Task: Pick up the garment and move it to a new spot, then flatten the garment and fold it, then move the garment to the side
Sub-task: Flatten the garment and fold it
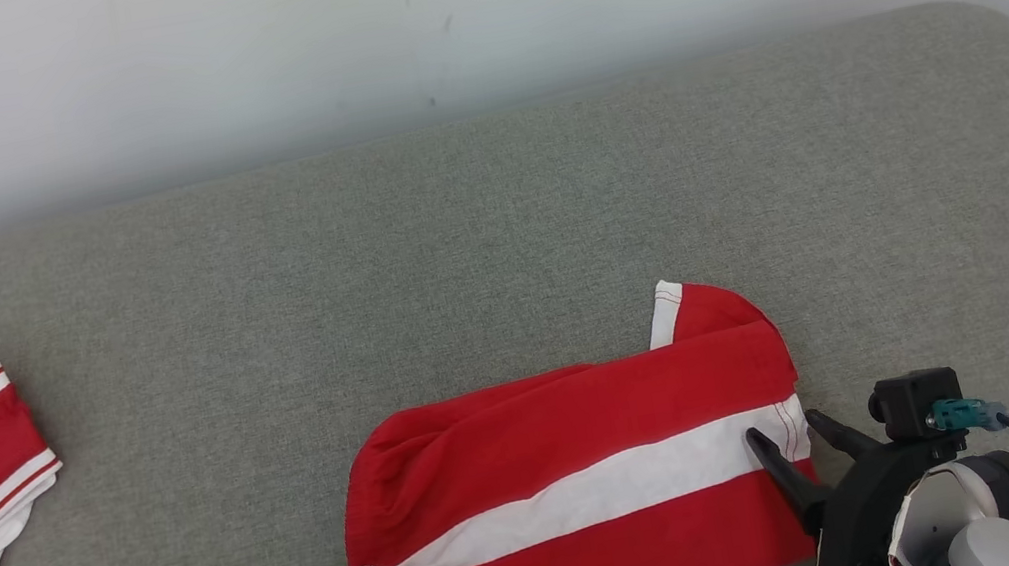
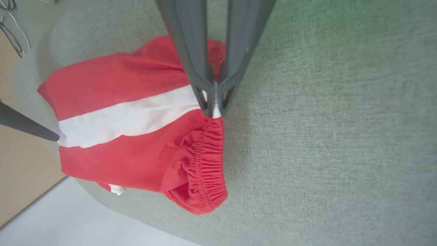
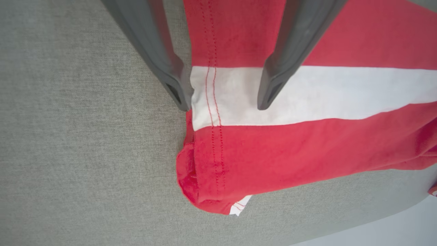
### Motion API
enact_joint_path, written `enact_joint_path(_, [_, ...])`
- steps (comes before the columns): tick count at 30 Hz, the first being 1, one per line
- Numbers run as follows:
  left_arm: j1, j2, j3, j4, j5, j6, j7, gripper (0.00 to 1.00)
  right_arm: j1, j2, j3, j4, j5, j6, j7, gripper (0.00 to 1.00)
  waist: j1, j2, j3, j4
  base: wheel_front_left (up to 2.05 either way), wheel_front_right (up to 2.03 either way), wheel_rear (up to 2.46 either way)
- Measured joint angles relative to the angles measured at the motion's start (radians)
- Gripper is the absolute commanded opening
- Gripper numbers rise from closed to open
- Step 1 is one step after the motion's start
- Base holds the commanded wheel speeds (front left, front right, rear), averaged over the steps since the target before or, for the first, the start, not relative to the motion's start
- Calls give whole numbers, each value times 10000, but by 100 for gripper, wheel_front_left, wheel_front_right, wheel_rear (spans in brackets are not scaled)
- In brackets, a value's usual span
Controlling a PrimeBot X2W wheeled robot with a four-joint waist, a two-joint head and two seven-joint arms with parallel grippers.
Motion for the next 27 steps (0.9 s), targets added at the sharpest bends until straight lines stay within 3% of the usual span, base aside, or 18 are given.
enact_joint_path(13, [-104,36,61,268,113,176,-276,0,-237,247,23,681,50,0,359,100,-1,0,85,106,0,0,0])
enact_joint_path(26, [-191,36,27,339,111,207,-351,0,-336,77,991,132,552,0,-151,100,-2,0,119,102,0,0,0])
enact_joint_path(27, [-191,38,31,339,109,209,-362,0,-326,56,993,61,558,0,-184,96,-1,0,112,99,0,0,0])
